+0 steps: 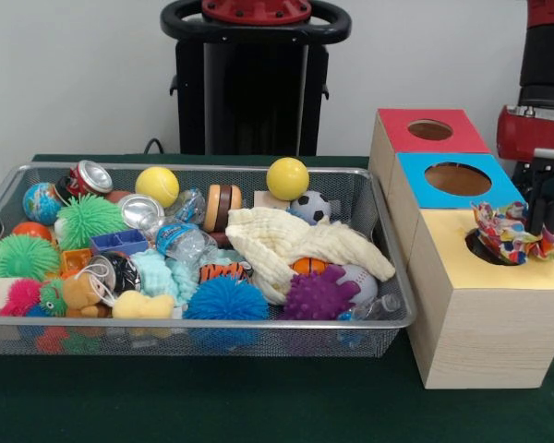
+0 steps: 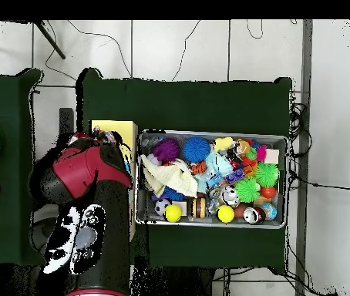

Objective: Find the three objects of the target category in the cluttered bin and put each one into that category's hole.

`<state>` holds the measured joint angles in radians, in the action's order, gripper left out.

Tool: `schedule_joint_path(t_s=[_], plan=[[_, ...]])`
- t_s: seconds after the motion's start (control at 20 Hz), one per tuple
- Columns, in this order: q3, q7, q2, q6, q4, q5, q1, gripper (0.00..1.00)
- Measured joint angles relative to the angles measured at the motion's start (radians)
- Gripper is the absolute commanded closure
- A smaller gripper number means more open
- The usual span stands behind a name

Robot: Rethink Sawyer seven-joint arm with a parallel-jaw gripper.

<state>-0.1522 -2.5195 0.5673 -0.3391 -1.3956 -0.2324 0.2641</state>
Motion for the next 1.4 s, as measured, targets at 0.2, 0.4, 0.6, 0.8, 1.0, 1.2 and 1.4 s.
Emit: schedule_joint_path(t_s=[0.2, 0.4, 0.6, 0.8, 1.0, 1.2, 1.4], plan=[[0.001, 0.000, 0.000, 0.000, -0.001, -0.015, -0.006, 1.00], [0.002, 0.000, 0.000, 0.000, -0.004, -0.030, -0.017, 1.00], [0.006, 0.000, 0.001, 0.000, -0.004, -0.042, -0.037, 1.00], [0.012, 0.000, 0.007, 0.000, -0.004, -0.042, -0.053, 1.00], [0.013, 0.000, 0.017, 0.000, -0.004, -0.042, -0.063, 1.00], [0.015, 0.000, 0.024, 0.000, -0.004, -0.042, -0.071, 1.00], [0.017, 0.000, 0.029, 0.000, -0.005, -0.042, -0.075, 1.00]])
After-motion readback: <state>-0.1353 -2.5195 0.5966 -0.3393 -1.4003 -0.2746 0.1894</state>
